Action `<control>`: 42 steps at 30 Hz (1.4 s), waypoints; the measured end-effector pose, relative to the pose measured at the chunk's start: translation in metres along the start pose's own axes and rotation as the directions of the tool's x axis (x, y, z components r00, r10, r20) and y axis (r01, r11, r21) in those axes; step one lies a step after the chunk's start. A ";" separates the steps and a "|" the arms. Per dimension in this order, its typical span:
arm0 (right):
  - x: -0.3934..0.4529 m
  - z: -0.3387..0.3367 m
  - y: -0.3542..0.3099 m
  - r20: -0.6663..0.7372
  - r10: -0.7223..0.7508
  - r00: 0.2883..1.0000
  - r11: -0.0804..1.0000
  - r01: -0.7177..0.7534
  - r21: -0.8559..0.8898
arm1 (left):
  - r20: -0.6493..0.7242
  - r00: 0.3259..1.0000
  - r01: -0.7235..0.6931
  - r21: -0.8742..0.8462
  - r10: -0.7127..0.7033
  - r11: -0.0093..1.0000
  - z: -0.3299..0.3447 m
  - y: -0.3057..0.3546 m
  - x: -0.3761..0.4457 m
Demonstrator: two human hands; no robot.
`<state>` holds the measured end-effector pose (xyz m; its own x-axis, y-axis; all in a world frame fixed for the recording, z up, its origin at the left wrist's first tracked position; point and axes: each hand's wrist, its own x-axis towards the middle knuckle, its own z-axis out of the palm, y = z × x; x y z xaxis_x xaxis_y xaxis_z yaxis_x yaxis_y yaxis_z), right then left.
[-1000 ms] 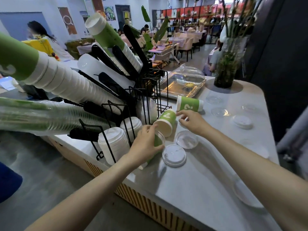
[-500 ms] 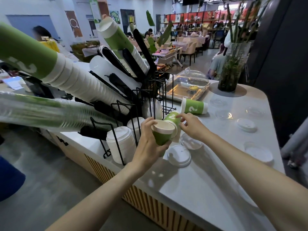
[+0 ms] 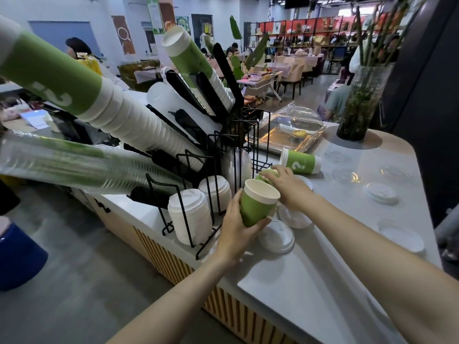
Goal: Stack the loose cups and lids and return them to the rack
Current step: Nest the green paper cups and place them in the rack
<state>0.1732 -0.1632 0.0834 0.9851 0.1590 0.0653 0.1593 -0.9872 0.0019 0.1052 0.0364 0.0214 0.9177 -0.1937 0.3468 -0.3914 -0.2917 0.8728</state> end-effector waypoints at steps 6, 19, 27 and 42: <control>0.010 0.004 0.000 -0.025 -0.069 0.997 0.990 0.066 -0.123 | 0.010 0.998 0.069 -0.075 -0.068 0.995 -0.005 -0.008 -0.005; 0.013 -0.001 0.009 -0.193 0.025 0.981 0.976 0.018 0.219 | -0.011 0.993 0.115 -0.119 -0.118 0.986 -0.010 -0.012 -0.007; 0.001 -0.045 -0.002 -0.296 0.409 0.863 0.451 0.091 0.888 | 0.026 0.992 0.123 -0.126 -0.121 0.984 -0.004 -0.011 0.007; -0.018 -0.060 -0.026 -0.170 0.224 0.960 0.409 0.066 0.910 | 0.019 0.994 0.108 -0.154 -0.106 0.982 0.015 -0.014 0.035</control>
<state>0.1470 -0.1407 0.1416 0.9700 -0.0703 0.2328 0.1888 -0.3856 -0.9032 0.1420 0.0194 0.0164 0.9526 -0.1797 0.2454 -0.2748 -0.1628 0.9476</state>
